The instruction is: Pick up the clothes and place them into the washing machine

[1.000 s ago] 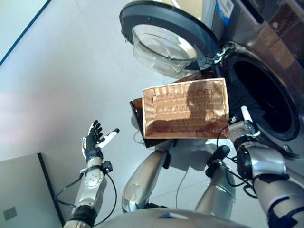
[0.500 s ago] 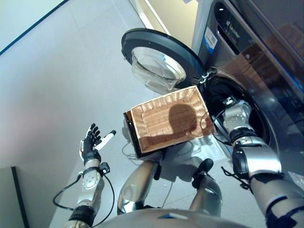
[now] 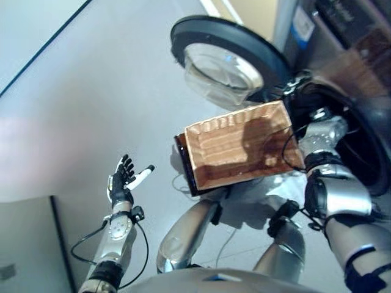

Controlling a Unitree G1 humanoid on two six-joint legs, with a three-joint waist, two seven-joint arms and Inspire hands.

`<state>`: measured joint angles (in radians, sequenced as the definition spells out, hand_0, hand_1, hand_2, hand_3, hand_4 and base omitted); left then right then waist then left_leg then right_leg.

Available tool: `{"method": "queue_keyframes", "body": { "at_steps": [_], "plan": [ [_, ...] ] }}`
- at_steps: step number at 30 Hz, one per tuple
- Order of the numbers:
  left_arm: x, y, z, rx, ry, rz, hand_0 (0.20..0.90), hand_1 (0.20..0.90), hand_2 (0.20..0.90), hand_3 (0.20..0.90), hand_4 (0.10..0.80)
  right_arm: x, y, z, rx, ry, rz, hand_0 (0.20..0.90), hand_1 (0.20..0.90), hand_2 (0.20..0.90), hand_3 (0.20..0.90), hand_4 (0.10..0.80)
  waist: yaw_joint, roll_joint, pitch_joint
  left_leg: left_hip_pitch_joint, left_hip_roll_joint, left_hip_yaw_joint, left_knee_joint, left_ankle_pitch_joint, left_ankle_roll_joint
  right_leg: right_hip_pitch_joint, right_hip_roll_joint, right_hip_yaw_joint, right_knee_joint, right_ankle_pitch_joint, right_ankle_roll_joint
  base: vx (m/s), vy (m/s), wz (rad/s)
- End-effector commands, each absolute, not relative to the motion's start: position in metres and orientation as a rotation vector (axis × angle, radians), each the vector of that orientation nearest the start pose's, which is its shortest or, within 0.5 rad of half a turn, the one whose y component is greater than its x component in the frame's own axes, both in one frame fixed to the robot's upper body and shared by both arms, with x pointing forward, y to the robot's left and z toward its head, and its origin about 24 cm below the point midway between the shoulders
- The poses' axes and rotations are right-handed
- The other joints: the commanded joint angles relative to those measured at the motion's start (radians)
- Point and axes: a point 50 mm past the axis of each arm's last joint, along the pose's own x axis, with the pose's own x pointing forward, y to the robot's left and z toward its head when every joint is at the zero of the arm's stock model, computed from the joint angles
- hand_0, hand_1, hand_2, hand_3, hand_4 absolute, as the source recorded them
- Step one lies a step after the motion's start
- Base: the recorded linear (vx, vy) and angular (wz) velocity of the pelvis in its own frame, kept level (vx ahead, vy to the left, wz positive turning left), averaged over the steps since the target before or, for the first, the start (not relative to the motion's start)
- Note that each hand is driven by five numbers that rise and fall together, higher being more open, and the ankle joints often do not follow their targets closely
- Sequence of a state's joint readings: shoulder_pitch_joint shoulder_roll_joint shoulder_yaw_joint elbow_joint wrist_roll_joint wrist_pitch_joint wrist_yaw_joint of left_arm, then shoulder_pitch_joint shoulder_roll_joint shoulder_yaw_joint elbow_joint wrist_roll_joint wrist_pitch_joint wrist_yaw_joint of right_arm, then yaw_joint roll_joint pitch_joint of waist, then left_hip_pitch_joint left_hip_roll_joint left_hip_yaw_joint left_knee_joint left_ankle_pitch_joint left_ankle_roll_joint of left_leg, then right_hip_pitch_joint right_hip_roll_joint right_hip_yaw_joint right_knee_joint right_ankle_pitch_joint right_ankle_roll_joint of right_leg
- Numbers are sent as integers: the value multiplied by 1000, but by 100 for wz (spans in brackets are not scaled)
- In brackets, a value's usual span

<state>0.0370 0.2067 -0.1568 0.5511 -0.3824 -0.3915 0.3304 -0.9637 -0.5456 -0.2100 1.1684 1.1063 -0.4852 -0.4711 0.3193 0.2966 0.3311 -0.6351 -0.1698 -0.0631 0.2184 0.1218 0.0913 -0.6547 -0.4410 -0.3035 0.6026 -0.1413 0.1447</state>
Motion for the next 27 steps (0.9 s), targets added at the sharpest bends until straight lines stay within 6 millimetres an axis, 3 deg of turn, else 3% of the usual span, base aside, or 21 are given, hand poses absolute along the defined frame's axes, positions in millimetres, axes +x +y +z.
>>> {"method": "queue_keyframes", "body": {
  "at_steps": [1,4,7,8,9,10,11,12,13,15,18,27],
  "plan": [
    [220,236,-23,-5,52,476,900,900,900,900,800,339,-368,247,765,-683,-989,200,200,200,200,300,20,18,-31,-105,-13,39,209,-165,-82,26,33,67,80,-35,-1,0,56,29],
    [220,237,-19,-7,27,494,900,900,900,900,800,330,-383,261,664,-688,-1047,200,200,200,200,300,25,28,-41,-147,-16,45,233,-171,-84,-22,29,82,123,-52,-3,12,51,9],
    [219,236,-12,-19,-15,494,900,900,900,900,800,316,-394,295,584,-773,-1074,200,200,200,200,300,37,29,-53,-177,-15,47,221,-164,-86,-50,26,79,112,-53,-1,2,14,0],
    [219,235,-12,-22,-16,494,900,900,900,900,800,316,-393,296,582,-774,-1074,200,200,200,200,300,38,31,-54,-179,-15,47,220,-162,-87,-53,26,80,112,-52,-2,6,18,6],
    [219,235,-11,-21,-21,494,900,900,900,900,800,312,-393,309,552,-813,-1070,403,403,403,403,445,38,32,-56,-181,-17,47,213,-159,-88,-58,27,81,111,-53,-1,15,27,8],
    [219,236,-10,-17,-28,496,900,900,900,900,800,311,-392,316,521,-836,-1068,461,461,461,461,486,37,32,-57,-178,-17,44,207,-157,-88,-62,27,85,110,-54,-1,25,48,9],
    [217,236,-11,-14,-27,501,900,900,900,900,800,309,-387,328,479,-867,-1069,425,425,425,425,461,36,35,-58,-174,-19,45,198,-154,-87,-66,28,93,113,-56,-2,25,63,4],
    [216,237,-10,-8,-30,508,900,900,900,900,800,306,-387,334,440,-880,-1095,447,447,447,447,476,36,36,-57,-175,-21,47,196,-153,-86,-67,28,97,116,-57,-3,14,47,-2],
    [216,239,-10,-4,-30,519,900,900,900,900,800,302,-389,338,413,-891,-1115,900,900,900,900,800,34,36,-56,-178,-24,46,199,-153,-86,-71,25,101,119,-59,-4,-4,39,-6],
    [216,241,-9,-1,-34,533,900,900,900,900,800,303,-393,338,351,-844,-1118,900,900,900,900,800,28,35,-53,-186,-31,49,214,-156,-87,-83,22,110,140,-65,-9,-25,38,-5],
    [218,241,-7,0,-37,540,900,900,900,900,800,311,-405,315,262,-655,-1137,900,900,900,900,800,23,31,-51,-199,-35,56,237,-167,-86,-95,19,117,163,-77,-17,-9,10,0],
    [217,236,-9,-53,-32,528,900,900,900,900,800,340,-388,268,319,-438,-1039,900,900,900,900,800,26,45,-42,-193,-33,71,237,-164,-79,-106,18,128,170,-77,-24,-3,19,-1]
  ]
}}
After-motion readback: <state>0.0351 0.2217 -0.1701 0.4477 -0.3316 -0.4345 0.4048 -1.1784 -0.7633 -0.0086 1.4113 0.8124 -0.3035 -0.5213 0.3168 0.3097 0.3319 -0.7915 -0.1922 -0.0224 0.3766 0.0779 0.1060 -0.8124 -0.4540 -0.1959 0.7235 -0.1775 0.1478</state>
